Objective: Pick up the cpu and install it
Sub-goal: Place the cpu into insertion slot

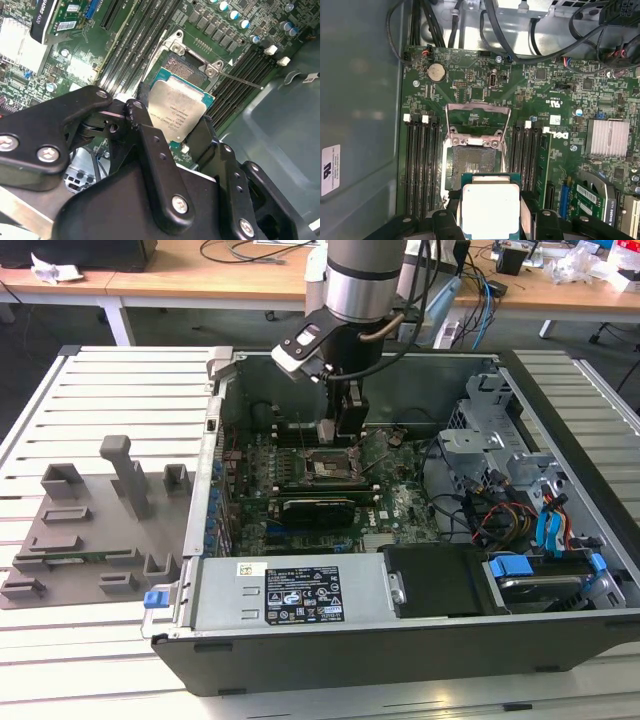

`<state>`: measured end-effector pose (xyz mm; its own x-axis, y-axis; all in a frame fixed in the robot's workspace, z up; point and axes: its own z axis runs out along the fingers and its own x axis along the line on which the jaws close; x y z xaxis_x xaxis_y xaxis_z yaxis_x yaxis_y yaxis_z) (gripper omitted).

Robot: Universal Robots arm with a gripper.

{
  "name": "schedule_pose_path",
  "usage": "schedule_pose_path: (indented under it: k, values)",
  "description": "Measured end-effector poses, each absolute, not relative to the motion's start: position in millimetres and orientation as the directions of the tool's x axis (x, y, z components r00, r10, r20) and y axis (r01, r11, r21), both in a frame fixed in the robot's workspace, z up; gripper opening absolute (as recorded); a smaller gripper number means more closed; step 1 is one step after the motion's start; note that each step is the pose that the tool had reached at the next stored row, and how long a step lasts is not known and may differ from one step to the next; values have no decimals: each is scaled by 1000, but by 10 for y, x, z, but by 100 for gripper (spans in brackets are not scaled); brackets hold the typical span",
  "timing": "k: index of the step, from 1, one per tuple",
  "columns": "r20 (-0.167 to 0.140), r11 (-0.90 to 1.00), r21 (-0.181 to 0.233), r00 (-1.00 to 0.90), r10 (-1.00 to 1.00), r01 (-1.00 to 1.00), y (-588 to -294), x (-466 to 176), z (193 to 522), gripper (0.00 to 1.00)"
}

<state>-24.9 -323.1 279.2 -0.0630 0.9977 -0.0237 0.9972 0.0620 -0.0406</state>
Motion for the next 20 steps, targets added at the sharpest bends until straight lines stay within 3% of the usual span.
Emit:
schedule_pose_path:
  k: [20]
  values:
    - [-24,62,-41,-63,998,997,-3231,-249,2575,55]
